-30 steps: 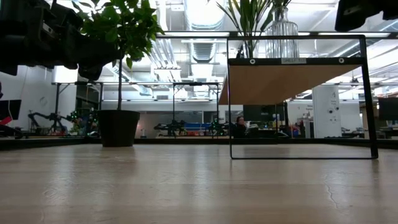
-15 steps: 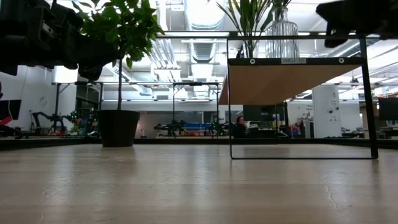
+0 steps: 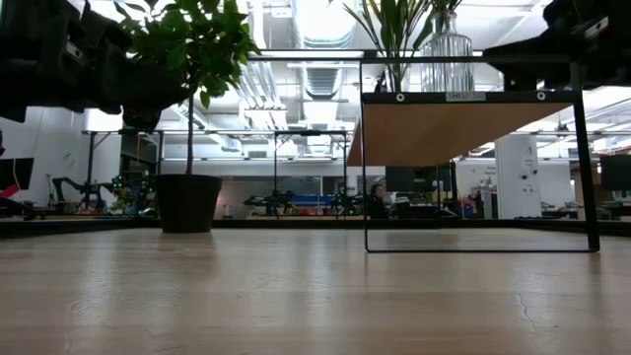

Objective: Pick and place flowers into a vace then onto a shelf
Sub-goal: Return to Home Position

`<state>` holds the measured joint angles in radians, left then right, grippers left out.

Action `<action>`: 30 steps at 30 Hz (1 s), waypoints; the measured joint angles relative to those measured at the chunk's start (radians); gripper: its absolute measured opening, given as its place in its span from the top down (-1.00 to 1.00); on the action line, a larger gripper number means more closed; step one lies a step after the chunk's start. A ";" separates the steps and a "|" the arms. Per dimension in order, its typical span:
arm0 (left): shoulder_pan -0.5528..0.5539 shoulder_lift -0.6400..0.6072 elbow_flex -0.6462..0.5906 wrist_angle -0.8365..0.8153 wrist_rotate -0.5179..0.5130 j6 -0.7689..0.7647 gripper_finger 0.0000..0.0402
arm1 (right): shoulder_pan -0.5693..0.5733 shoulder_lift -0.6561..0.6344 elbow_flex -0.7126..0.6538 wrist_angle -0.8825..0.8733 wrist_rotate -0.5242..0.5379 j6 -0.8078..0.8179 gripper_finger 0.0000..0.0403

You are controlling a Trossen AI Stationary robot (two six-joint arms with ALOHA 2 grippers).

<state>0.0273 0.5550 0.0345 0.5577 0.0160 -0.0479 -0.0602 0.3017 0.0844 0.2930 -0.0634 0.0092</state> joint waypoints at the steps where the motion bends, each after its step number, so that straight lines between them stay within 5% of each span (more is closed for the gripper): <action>1: 0.000 0.000 -0.007 0.000 0.000 -0.008 0.39 | -0.009 -0.009 -0.007 0.002 -0.005 0.006 0.96; 13: 0.000 -0.038 -0.024 -0.009 0.000 0.036 0.39 | -0.021 -0.122 -0.066 -0.029 -0.016 0.007 0.96; 30: 0.002 -0.367 -0.025 -0.362 -0.025 0.031 0.39 | -0.021 -0.178 -0.066 -0.175 0.013 -0.013 0.96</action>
<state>0.0296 0.1883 0.0099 0.1959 -0.0086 -0.0166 -0.0814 0.1238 0.0181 0.1184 -0.0502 -0.0036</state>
